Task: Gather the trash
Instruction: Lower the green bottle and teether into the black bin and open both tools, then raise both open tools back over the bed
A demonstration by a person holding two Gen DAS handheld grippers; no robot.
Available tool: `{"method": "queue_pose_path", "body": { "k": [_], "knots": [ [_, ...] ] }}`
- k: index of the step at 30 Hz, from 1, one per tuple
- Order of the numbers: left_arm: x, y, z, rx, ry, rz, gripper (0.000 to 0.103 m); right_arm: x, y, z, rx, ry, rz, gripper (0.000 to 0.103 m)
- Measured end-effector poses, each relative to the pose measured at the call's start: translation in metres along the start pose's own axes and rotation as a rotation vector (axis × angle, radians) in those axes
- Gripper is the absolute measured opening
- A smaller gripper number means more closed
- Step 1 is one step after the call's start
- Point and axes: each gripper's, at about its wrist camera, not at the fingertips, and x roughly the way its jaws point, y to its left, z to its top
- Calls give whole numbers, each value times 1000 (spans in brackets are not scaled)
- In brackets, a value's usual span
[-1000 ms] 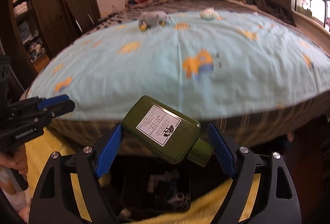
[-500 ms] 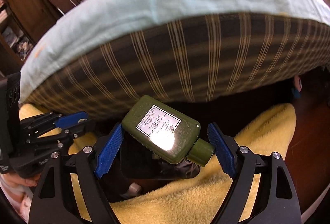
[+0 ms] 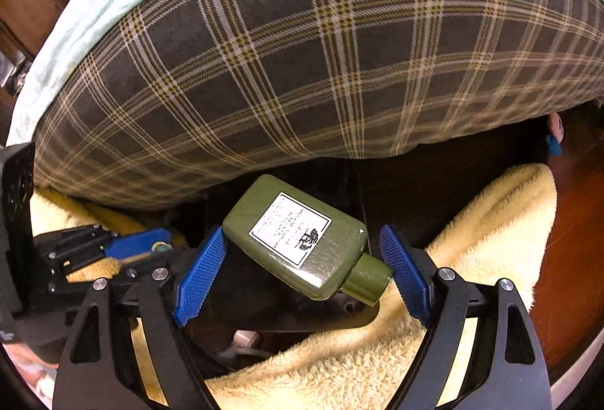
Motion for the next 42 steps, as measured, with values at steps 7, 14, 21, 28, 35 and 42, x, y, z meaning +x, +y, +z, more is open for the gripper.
{"method": "queue_pose_path", "body": {
  "k": [7,14,21,28,35,42],
  "knots": [
    [-4,3,0,-10,-10,-14,40,-7,6,16,17,-48,-4,87],
    [-26,1,2,11,-68,23,62,-23,-2,21,39,-91,0,89],
    [-65,-2,12,44,-162,30,83,-51,-9,23,66,-155,56,91],
    [-109,-1,23,34,-265,38,88,-88,1,42,15,-224,60,91],
    [-150,13,46,26,-376,84,88,-122,18,85,-77,-347,38,92],
    [-173,41,97,2,-455,185,89,-117,43,155,-108,-375,55,92]
  ]
}}
